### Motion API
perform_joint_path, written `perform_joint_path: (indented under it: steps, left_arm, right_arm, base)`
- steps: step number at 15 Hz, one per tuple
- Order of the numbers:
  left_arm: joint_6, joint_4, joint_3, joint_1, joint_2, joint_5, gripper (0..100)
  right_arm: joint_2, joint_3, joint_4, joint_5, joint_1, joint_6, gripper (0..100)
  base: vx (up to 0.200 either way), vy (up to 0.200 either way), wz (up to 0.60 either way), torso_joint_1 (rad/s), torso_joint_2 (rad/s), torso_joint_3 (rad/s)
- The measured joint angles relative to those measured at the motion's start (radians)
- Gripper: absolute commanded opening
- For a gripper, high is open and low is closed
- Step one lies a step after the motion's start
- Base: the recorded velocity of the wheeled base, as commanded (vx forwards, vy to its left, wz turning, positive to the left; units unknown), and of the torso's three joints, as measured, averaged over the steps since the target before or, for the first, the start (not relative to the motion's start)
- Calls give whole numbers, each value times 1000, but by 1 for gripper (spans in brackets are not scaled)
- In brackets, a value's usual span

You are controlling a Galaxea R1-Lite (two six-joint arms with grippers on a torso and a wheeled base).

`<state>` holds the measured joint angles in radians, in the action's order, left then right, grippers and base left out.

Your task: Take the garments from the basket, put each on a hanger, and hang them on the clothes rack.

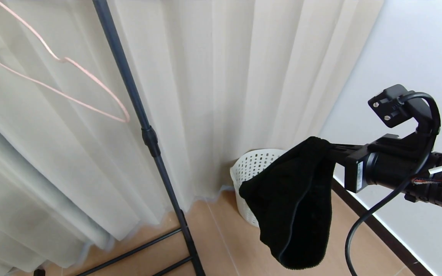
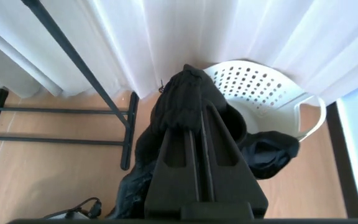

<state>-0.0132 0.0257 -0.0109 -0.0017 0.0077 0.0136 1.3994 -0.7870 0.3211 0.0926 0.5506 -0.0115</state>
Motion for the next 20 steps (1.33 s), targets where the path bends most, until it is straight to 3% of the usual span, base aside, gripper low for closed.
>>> perform_joint_path:
  steps: [5,10,20]
  left_arm:
    - [0,0,0,0,0,0,100]
    - [0,0,0,0,-1,1,100]
    - [0,1,0,0,-1,1,100]
  right_arm:
    - [-10,37,101,-1,0,-23,0]
    - [-4,59,122,5,-3,-28,0]
    - [5,66,122,0,-14,-28,0]
  base:
    - [0,0,0,119,-354,-42]
    - [0,0,0,42,-103,63]
    - [0,0,0,210,-516,-305]
